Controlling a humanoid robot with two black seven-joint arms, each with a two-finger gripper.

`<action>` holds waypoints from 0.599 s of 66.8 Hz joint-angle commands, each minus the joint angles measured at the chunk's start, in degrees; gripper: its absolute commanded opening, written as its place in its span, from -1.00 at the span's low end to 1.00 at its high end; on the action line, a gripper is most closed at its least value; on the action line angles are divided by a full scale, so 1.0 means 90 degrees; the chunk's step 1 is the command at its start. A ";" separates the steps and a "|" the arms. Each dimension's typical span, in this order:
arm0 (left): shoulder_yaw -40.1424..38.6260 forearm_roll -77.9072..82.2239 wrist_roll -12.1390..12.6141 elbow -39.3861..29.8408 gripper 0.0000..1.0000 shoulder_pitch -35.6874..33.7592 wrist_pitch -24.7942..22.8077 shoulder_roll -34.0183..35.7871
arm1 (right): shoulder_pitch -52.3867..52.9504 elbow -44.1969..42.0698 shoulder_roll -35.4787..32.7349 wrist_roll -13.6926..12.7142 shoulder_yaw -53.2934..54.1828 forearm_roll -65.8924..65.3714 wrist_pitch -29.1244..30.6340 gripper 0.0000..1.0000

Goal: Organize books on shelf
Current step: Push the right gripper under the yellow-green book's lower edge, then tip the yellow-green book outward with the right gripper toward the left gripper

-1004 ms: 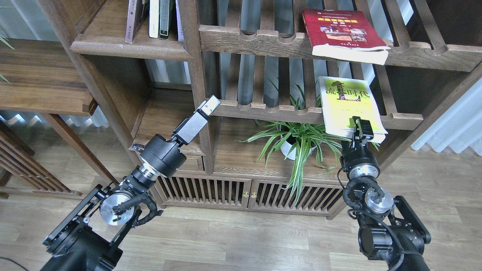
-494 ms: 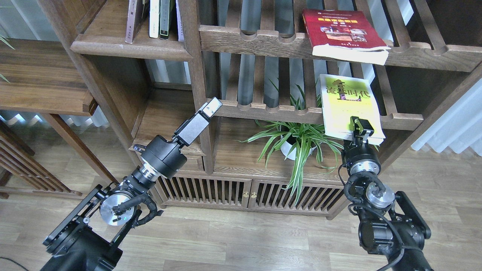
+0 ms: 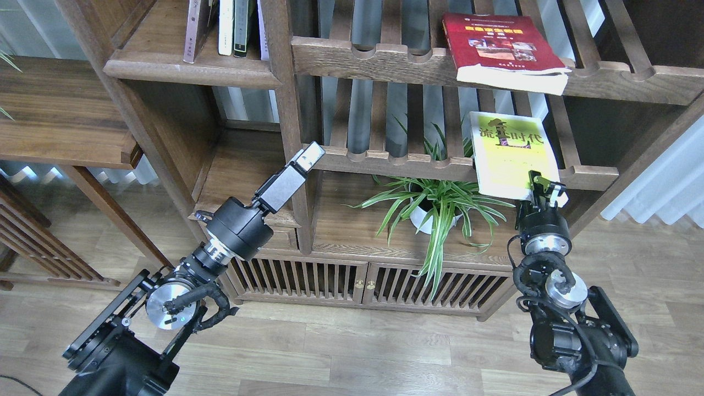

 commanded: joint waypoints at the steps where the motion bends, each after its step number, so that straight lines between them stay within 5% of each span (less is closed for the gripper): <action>1: -0.0009 -0.0008 -0.0010 0.0000 0.73 0.0039 0.0000 0.0000 | -0.0020 0.0114 0.0000 -0.0014 0.0001 0.0137 0.0236 -0.92; 13: -0.0058 -0.0027 -0.0020 0.0000 0.74 0.0068 0.0000 0.0000 | -0.0195 0.0456 0.0000 -0.0111 -0.0048 0.0421 0.0812 -0.92; 22: -0.0097 -0.0105 -0.0108 0.0029 0.74 0.0097 0.0000 0.0000 | -0.0517 0.0905 0.0000 -0.0599 -0.0116 0.0811 0.1418 -0.91; 23: -0.0078 -0.0318 -0.0098 0.0049 0.74 0.0107 0.0000 0.0000 | -0.0730 0.1138 0.0000 -0.0938 -0.0164 0.0995 0.1631 -0.91; 29: -0.0038 -0.0613 -0.0059 0.0078 0.73 0.0097 0.0000 0.0000 | -0.1064 0.1539 0.0000 -0.1370 -0.0350 0.1202 0.1770 -0.91; 40: -0.0146 -0.0867 -0.0069 0.0225 0.73 0.0078 0.0000 0.0000 | -0.1426 0.2116 0.0000 -0.1527 -0.0487 0.1407 0.1809 -0.91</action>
